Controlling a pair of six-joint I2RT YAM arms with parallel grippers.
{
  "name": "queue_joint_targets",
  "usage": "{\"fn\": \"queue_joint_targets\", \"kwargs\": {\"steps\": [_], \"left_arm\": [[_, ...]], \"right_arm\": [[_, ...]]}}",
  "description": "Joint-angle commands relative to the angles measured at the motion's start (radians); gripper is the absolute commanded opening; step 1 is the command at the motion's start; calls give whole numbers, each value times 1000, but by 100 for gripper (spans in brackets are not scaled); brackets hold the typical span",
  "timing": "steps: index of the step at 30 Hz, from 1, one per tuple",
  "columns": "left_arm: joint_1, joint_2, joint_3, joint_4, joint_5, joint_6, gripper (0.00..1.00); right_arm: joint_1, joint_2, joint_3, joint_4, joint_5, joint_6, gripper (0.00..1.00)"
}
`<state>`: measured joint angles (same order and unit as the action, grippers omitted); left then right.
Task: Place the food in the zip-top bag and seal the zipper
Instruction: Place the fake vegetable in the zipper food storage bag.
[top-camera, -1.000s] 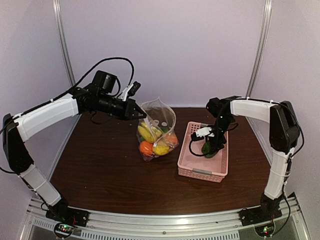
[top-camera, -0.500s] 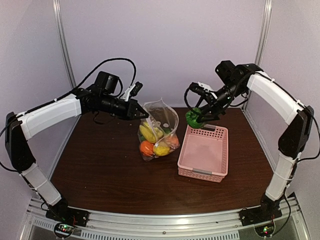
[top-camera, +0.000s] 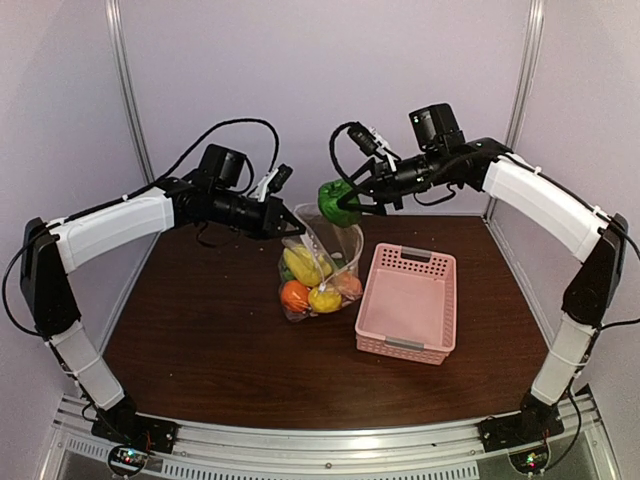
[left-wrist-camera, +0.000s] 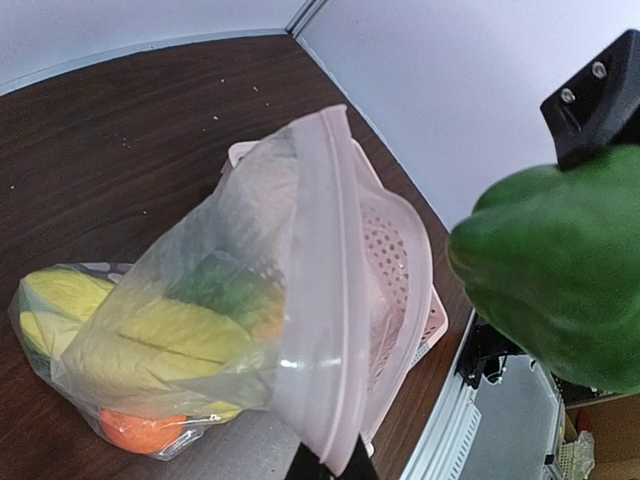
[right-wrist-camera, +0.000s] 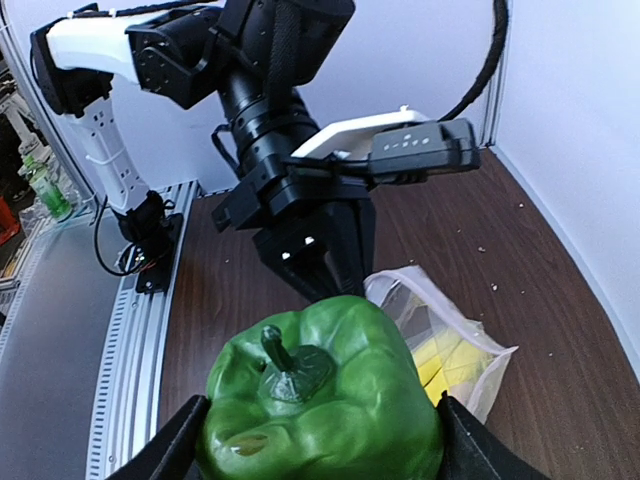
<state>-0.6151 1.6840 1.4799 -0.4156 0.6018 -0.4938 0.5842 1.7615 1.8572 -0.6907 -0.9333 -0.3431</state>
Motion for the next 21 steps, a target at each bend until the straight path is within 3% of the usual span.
{"fn": "queue_joint_targets", "kwargs": {"steps": [1,11,16,21], "left_arm": [[2,-22,34,51,60,-25,0],[2,-76,26,57,94,-51,0],[2,-91,0,97,95,-77,0],[2,-93,-9,112,88,-82,0]], "right_arm": [[16,44,3,181,90,142,48],[51,114,23,151,258,123,51],[93,89,-3,114,373,56,69],[101,38,-11,111,373,92,89]]}}
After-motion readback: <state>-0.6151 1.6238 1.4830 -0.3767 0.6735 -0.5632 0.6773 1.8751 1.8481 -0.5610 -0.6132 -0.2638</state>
